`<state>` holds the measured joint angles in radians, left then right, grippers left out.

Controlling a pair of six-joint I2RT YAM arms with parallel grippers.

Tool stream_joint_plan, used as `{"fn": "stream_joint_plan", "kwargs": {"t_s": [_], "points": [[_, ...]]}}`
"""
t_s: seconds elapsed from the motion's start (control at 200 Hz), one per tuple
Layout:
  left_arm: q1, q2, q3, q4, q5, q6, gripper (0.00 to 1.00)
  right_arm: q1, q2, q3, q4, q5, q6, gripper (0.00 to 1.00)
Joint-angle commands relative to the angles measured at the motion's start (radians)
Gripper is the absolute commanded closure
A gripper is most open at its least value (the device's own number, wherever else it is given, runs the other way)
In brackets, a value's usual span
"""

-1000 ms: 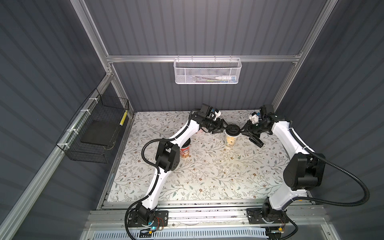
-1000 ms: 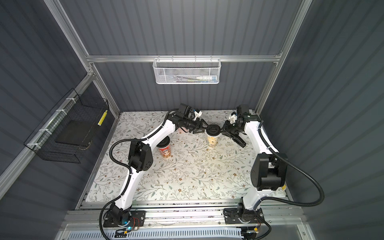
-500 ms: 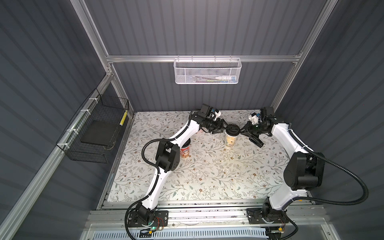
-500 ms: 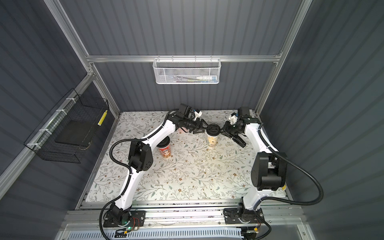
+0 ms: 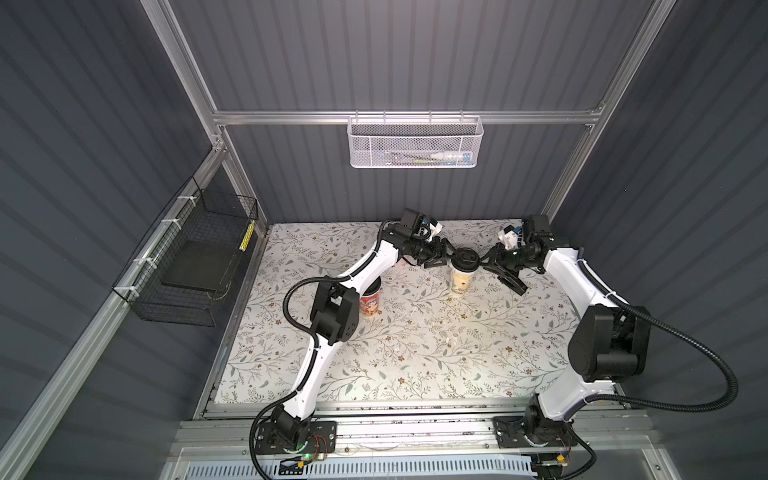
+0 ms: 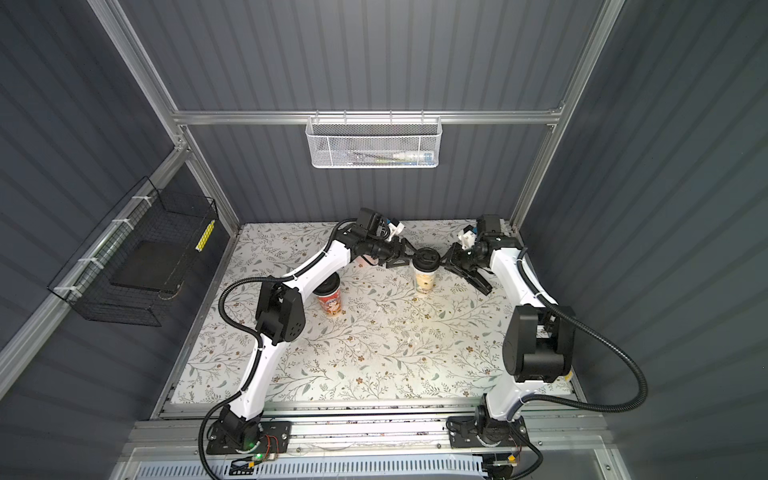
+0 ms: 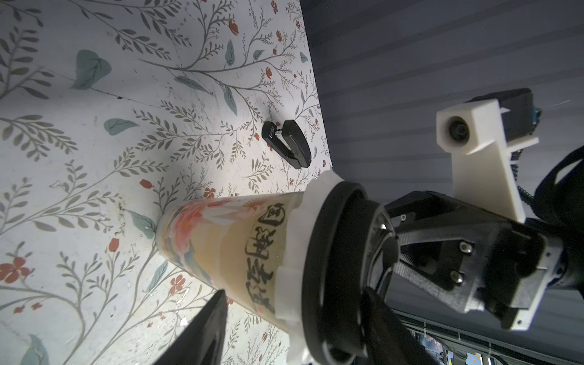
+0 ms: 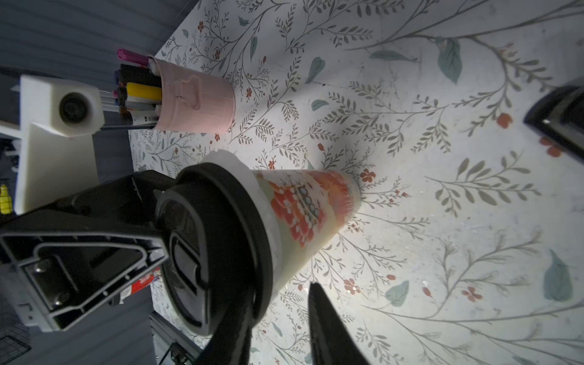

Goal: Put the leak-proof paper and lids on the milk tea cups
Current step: Secure the cup lid on the cup.

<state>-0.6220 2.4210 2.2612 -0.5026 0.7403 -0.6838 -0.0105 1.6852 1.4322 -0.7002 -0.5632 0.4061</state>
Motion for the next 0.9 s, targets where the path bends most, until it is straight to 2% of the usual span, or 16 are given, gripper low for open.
{"fn": "stream_joint_plan", "kwargs": {"t_s": [0.0, 0.1, 0.345, 0.68, 0.896], "points": [[0.0, 0.077, -0.072, -0.185, -0.144, 0.003, 0.34, -0.004, -0.071, 0.028, -0.005, -0.031, 0.01, 0.55], [0.0, 0.078, -0.072, -0.179, -0.145, -0.001, 0.34, -0.006, -0.07, 0.036, 0.014, -0.042, 0.017, 0.42], [0.002, 0.081, -0.063, -0.177, -0.141, -0.003, 0.34, 0.009, 0.053, 0.082, 0.004, -0.132, 0.01, 0.28], [0.004, 0.072, -0.049, -0.145, -0.121, -0.02, 0.32, 0.007, 0.138, 0.07, 0.002, -0.164, -0.01, 0.25], [0.028, 0.039, -0.016, 0.024, -0.039, -0.142, 0.28, 0.002, 0.144, 0.017, -0.001, -0.12, -0.008, 0.25]]}}
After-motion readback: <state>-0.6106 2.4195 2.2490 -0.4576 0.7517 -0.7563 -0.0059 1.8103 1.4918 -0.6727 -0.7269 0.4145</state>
